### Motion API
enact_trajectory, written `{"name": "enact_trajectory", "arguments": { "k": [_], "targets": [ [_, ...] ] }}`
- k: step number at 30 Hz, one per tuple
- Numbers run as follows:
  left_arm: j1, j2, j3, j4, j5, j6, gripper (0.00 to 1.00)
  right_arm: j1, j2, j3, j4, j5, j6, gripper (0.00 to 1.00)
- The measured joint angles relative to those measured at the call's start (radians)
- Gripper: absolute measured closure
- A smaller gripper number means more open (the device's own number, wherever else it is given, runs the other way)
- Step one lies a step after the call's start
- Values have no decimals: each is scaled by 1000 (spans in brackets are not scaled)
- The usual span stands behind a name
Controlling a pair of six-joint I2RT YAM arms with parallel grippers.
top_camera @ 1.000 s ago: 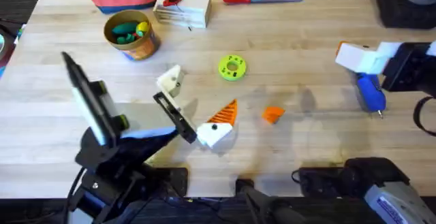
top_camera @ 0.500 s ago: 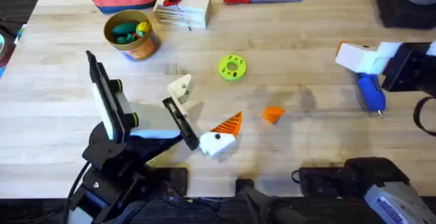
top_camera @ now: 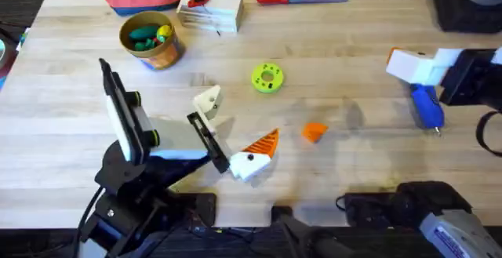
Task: Pick up the gripper from the table and insert it into the empty holder that is missing its gripper. Then pick up a screw, insert it into the mounting hole, and use the screwdriver to tighten it. Finally, clean up the table by picking up the vegetable and placing it into the bucket.
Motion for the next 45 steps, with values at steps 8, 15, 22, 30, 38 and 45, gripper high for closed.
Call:
{"name": "enact_trajectory", "arguments": {
  "k": [8,15,22,30,38,45],
  "targets": [
    [0,0,0,0,0,0,15,0,0,0,-28,-15,20,10],
    [0,0,0,0,0,0,15,19,35,1,-75,-146,41,10],
    [0,0,0,0,0,0,15,266,219,17,-252,-199,-19,8],
    [0,0,0,0,0,0,15,566,288,44,-314,-113,-70,7],
    [0,0,0,0,0,0,15,633,394,45,-283,-57,-97,7],
    [0,0,0,0,0,0,15,660,559,45,-235,-39,-152,10]
  ]
}}
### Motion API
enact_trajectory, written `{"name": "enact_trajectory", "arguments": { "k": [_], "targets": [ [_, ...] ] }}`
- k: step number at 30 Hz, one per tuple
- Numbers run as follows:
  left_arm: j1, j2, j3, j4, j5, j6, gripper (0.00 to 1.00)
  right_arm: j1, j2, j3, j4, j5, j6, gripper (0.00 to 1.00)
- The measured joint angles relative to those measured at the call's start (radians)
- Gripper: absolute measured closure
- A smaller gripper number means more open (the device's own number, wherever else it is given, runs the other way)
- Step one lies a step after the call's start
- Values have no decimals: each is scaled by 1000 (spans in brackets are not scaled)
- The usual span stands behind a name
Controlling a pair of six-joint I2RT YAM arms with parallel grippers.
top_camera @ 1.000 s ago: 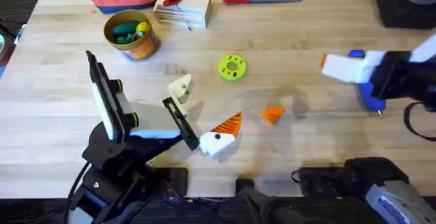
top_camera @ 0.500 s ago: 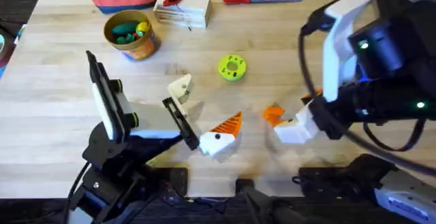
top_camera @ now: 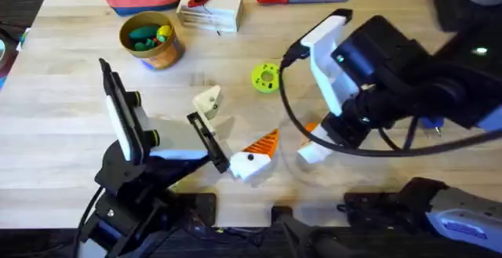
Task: Pick up the gripper from the table and insert it into the empty holder that is missing its gripper. Then pick up a screw, insert it into the mounting hole, and use the screwdriver to tighten it. Finally, clean up the table by picking up the vegetable and placing it into the bucket.
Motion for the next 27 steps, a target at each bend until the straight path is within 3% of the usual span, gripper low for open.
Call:
{"name": "enact_trajectory", "arguments": {
  "k": [15,19,23,26,27],
  "targets": [
    [0,0,0,0,0,0,15,10,87,0,53,11,-33,494],
    [0,0,0,0,0,0,15,10,88,0,42,34,-32,701],
    [0,0,0,0,0,0,15,10,88,0,29,50,-34,799],
    [0,0,0,0,0,0,15,10,88,2,21,64,-36,976],
    [0,0,0,0,0,0,15,10,88,4,16,66,-36,991]
  ]
}}
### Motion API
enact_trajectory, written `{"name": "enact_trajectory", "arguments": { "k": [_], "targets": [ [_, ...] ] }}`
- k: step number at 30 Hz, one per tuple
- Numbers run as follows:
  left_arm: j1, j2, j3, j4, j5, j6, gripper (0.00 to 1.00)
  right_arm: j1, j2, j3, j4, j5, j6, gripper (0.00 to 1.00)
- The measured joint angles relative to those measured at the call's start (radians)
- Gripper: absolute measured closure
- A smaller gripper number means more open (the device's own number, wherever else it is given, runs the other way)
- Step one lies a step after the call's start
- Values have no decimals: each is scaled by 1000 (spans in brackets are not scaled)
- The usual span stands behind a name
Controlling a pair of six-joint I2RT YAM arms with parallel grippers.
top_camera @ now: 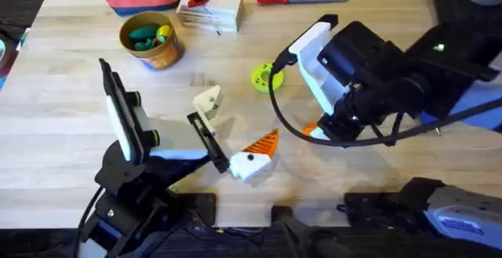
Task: Pick up the gripper from the table and insert it into the empty holder that is missing its gripper. Then pick up a screw, insert it into the mounting hole, and use the screwdriver to tighten it. Finally, clean up the table by picking up the vegetable and placing it into the bucket.
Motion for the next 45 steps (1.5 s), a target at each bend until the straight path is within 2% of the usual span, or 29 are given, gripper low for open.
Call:
{"name": "enact_trajectory", "arguments": {
  "k": [6,11,14,18,22,26,31,32,38,45],
  "targets": [
    [0,0,0,0,0,0,15,-13,0,61,-68,0,0,995],
    [0,0,0,0,2,0,15,-100,-36,161,-95,-23,0,996],
    [0,0,0,0,2,0,16,-197,-118,191,-79,-74,0,996],
    [0,0,0,0,3,0,15,-404,-263,180,11,-171,9,996],
    [0,0,0,0,3,0,16,-621,-387,47,224,-403,69,996],
    [0,0,0,0,5,0,15,-715,-396,-122,372,-618,242,996],
    [0,0,0,0,18,0,15,-708,-344,-245,457,-839,425,996],
    [0,0,0,0,46,0,15,-663,-305,-251,476,-919,518,996],
    [0,0,0,-1,152,-2,15,-528,-185,-251,609,-1086,651,996],
    [0,0,0,-3,199,-11,16,-399,-68,-251,732,-1183,741,996]
  ]
}}
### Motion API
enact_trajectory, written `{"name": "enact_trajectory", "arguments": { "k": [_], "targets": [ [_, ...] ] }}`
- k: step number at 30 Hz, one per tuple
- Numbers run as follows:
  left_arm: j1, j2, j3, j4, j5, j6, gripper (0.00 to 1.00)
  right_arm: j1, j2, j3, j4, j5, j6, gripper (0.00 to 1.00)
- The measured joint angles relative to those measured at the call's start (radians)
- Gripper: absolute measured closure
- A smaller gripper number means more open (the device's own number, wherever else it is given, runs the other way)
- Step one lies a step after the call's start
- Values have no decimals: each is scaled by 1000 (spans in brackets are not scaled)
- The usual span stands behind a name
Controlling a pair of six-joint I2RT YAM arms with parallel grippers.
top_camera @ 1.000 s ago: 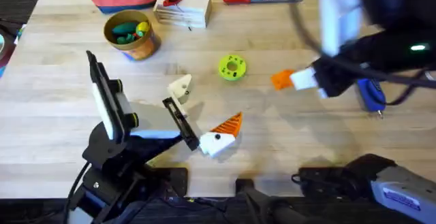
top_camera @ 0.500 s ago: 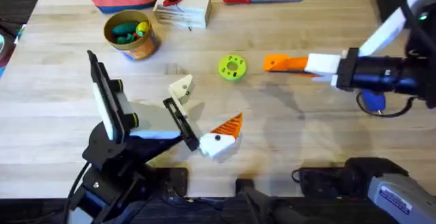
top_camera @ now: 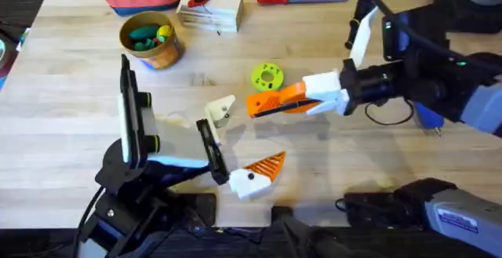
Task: Pick up the gripper from the table and insert it into the empty holder that is missing its gripper. Then pick up a screw, insert it into the mounting hole, and use the screwdriver to tighten it. Finally, clean up the table by picking up the vegetable and placing it into the bucket.
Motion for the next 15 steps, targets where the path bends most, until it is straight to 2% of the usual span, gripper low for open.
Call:
{"name": "enact_trajectory", "arguments": {
  "k": [5,15],
  "targets": [
    [0,0,0,0,10,-20,15,55,40,0,115,-19,74,996],
    [0,0,0,0,8,-35,15,106,123,0,124,-40,133,996]
  ]
}}
